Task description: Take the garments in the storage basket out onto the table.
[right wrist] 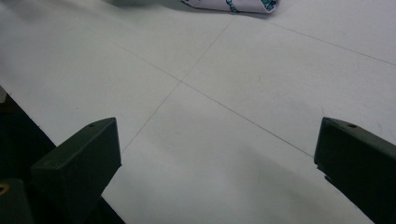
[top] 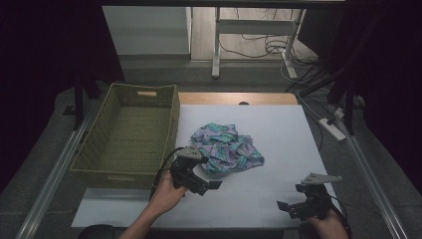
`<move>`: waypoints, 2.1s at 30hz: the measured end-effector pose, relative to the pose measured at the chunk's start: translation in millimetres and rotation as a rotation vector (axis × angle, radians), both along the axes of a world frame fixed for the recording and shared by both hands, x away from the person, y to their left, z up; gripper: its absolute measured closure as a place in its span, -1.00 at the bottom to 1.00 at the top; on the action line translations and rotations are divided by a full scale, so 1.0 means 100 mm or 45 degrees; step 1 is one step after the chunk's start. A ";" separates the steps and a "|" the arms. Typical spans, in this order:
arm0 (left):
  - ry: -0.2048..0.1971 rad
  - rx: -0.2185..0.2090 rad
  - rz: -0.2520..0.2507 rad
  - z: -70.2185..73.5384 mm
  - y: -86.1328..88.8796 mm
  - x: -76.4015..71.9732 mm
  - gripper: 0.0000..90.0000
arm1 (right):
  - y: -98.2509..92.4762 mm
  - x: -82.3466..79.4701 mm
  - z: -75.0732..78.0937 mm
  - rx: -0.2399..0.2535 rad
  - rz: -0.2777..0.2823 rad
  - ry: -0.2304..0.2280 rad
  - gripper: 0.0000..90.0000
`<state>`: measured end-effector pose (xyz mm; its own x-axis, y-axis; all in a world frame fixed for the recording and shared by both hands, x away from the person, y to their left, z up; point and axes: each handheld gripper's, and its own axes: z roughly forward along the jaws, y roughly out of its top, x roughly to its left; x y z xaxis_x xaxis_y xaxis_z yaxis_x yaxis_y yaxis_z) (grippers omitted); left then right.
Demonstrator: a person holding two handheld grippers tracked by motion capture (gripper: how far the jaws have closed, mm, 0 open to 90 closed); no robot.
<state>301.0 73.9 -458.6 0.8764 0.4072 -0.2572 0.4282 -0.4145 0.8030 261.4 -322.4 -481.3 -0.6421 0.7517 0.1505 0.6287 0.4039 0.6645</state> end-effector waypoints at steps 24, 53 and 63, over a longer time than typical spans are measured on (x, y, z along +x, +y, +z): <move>0.009 0.032 0.038 -0.16 0.33 -0.42 -1.00 | 0.01 0.00 0.00 -0.007 0.002 -0.001 -0.99; 0.035 0.004 0.317 -0.34 1.25 -0.92 -1.00 | 0.01 -0.01 0.00 -0.006 -0.010 -0.010 -0.99; 0.042 0.044 0.487 -0.39 1.63 -1.03 -1.00 | 0.00 -0.01 0.00 -0.005 -0.013 -0.013 -0.99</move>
